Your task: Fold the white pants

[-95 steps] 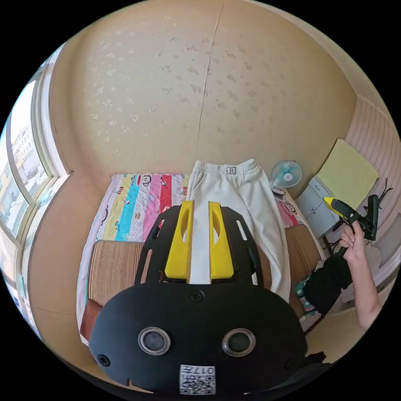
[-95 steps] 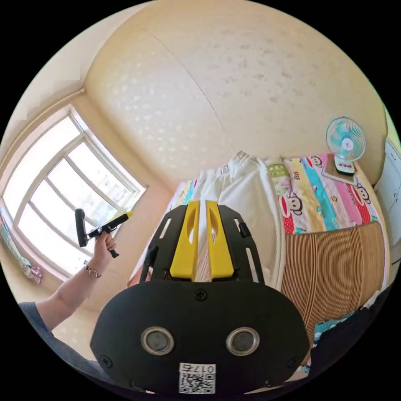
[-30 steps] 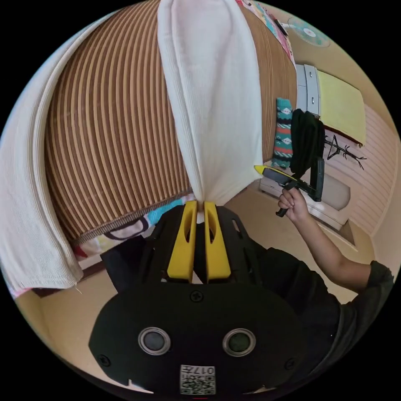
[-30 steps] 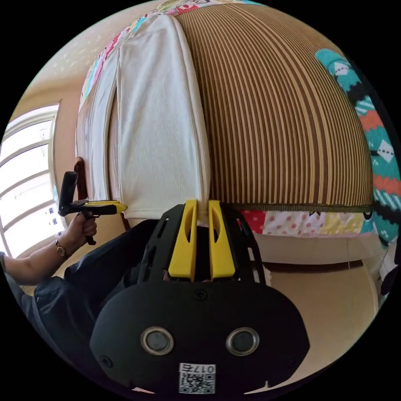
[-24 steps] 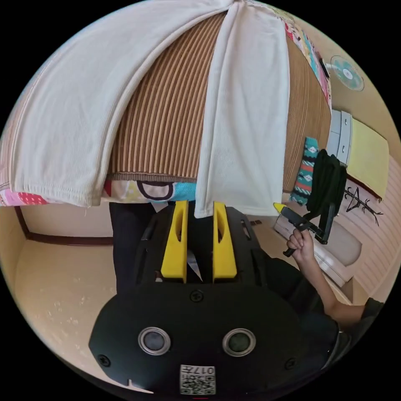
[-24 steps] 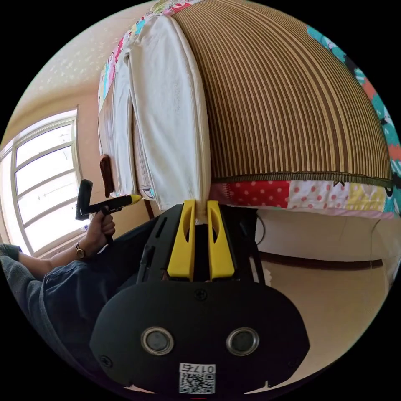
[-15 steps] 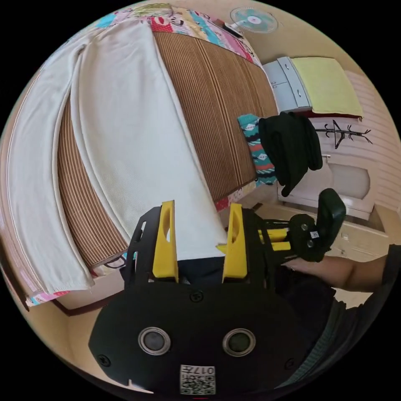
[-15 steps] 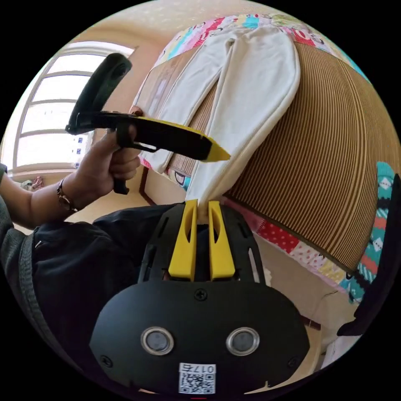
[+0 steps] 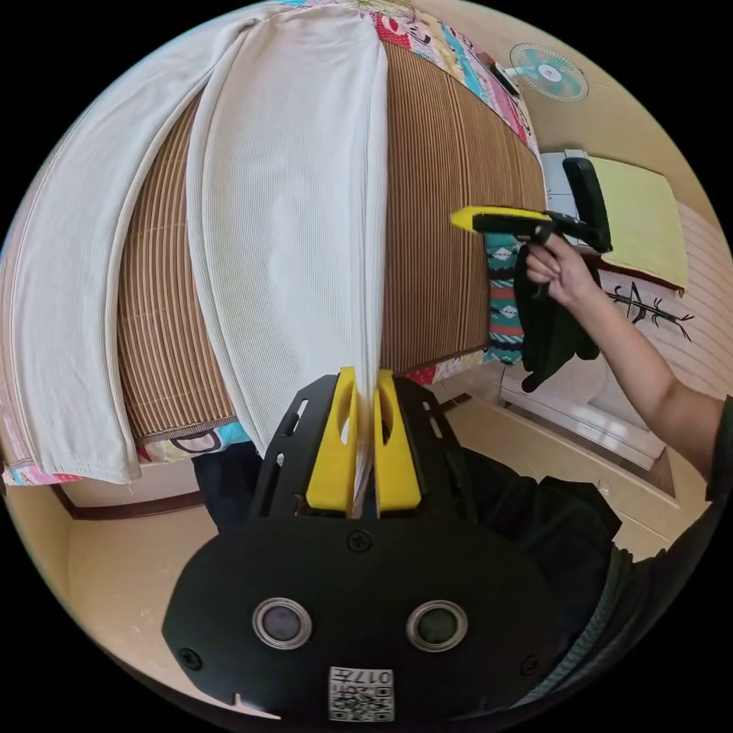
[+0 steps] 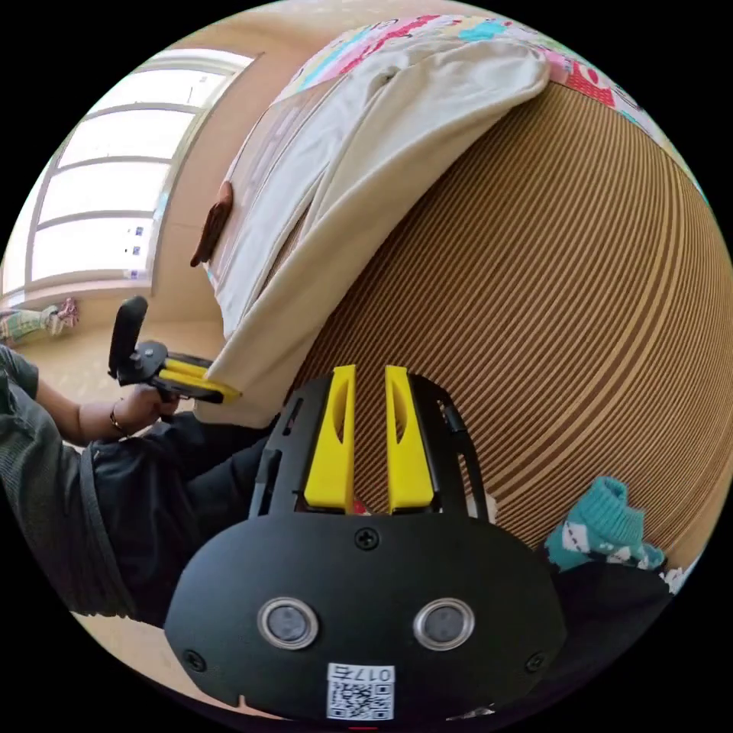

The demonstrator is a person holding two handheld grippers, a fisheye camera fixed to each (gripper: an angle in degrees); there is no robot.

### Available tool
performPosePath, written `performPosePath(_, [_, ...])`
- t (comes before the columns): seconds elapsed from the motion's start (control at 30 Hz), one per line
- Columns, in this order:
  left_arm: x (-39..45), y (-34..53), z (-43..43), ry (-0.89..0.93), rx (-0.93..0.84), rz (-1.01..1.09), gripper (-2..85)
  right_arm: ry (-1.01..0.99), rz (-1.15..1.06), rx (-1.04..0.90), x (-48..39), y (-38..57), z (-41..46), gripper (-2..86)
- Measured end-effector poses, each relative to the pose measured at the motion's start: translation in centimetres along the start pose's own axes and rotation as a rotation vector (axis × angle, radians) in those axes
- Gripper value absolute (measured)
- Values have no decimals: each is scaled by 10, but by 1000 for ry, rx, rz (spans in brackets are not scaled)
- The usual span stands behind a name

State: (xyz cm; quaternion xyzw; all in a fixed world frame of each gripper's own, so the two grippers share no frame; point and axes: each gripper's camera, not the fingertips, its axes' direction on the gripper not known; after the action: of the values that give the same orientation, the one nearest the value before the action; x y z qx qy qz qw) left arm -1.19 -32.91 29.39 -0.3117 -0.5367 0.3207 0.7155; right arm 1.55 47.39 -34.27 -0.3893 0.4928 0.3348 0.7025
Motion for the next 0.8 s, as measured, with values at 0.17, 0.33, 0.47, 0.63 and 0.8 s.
performPosePath(0.17, [-25, 14, 4, 83, -12, -43, 24, -222, 241, 340, 94, -127, -38, 116])
performPosePath(0.33, [-46, 24, 2, 120, 1, -51, 24, -305, 398, 585, 119, -218, -47, 126])
performPosePath(0.47, [-72, 35, 0, 226, 34, -51, 22, -174, 453, 585, 104, -276, -44, 98])
performPosePath(0.63, [-117, 62, -21, 565, 111, -7, 13, 369, 388, 603, -5, -301, -48, 45])
performPosePath(0.8, [-194, 127, -91, 980, 352, 88, 11, 810, 66, 780, -200, -326, -25, 33])
